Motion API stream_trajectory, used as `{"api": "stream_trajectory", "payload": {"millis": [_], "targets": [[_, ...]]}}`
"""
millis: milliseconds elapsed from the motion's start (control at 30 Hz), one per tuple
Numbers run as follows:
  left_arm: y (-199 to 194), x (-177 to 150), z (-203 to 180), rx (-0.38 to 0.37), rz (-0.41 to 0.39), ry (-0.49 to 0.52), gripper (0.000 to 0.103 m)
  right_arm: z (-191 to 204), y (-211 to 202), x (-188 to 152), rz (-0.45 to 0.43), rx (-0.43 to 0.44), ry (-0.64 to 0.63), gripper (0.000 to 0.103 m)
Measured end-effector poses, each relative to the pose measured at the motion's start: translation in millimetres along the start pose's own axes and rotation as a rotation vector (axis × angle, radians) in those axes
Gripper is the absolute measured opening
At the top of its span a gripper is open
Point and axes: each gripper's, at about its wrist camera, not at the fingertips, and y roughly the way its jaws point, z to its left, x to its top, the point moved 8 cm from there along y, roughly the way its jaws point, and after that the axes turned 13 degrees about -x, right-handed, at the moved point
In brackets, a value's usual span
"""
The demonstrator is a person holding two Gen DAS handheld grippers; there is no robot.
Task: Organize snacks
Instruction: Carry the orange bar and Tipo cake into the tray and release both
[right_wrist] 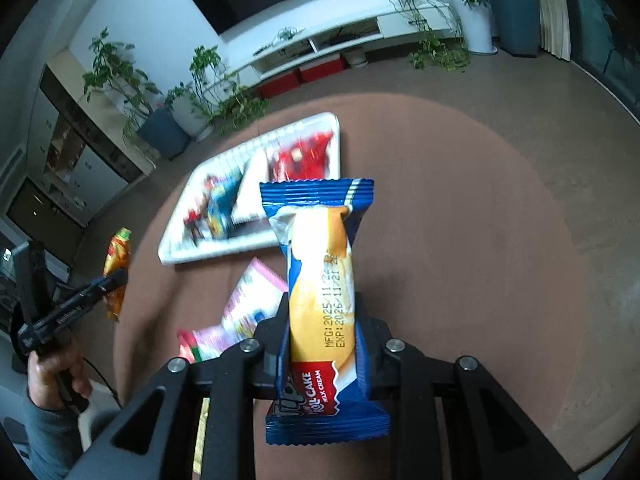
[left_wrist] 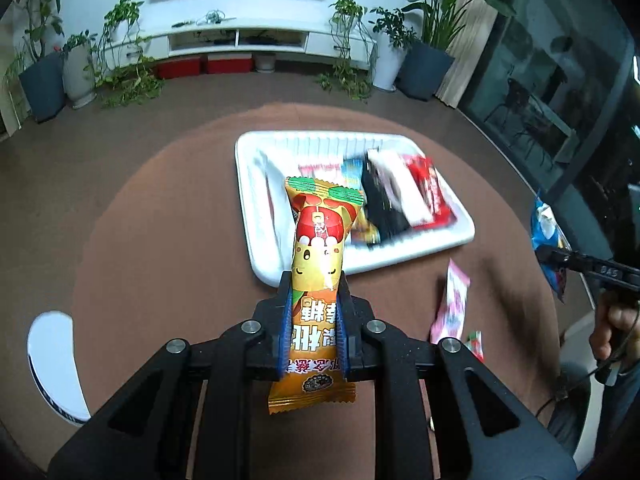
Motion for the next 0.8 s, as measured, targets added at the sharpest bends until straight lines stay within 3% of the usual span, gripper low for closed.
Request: {"api": "stream_trajectory", "payload": {"millis": [233,400,533,800], "targets": [[16,64,-9,-0.013,-0.032,0.007,0.016,59,-4,64,-0.057,0.078,-0.050,0.028],[45,89,-15,-0.011,-0.017,0.003,0.016,100,24,92,-0.019,0.115,-0.075,0.028],[69,100,-8,0.009,-0.005,-0.011,0.016,119,69,101,0.052,0.099,-0.065,0.028],[116,85,11,0.039,0.046,-0.036,0.018,118,124,99,0.097,0.009,-0.083,0.028]]}}
